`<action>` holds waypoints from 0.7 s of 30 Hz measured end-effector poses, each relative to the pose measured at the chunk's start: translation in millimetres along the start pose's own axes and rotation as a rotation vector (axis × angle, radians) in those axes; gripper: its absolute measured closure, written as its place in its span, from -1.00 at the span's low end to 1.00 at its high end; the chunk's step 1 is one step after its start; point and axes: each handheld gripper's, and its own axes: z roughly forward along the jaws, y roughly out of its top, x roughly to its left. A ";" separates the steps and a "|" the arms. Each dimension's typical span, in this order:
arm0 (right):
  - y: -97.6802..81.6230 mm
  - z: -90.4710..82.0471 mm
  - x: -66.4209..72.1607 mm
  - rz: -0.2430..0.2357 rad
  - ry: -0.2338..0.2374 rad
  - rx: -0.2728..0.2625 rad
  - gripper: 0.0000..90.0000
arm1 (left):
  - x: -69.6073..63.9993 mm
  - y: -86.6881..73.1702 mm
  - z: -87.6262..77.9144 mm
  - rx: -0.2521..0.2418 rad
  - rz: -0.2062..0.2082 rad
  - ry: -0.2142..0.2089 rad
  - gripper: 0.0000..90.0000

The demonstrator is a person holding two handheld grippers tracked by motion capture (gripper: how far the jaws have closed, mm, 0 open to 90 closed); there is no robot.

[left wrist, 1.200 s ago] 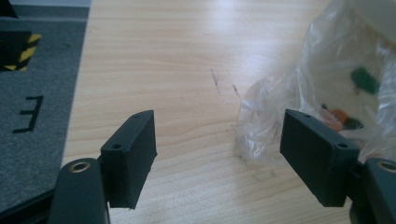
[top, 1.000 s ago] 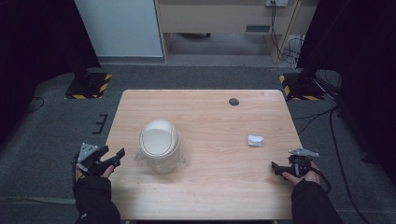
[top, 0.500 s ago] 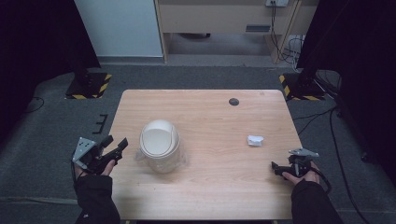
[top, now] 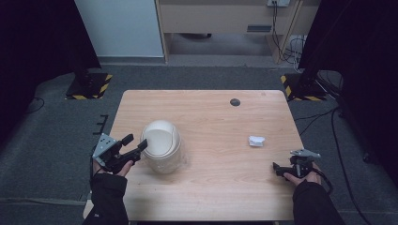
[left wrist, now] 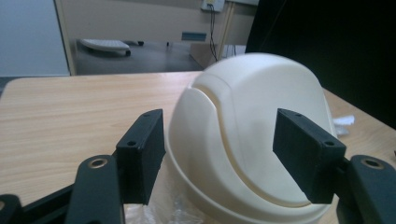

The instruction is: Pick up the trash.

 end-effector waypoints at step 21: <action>0.0 0.0 0.0 0.001 0.000 0.000 -0.98 | -11.0 -9.2 24.2 0.113 0.061 0.056 -0.51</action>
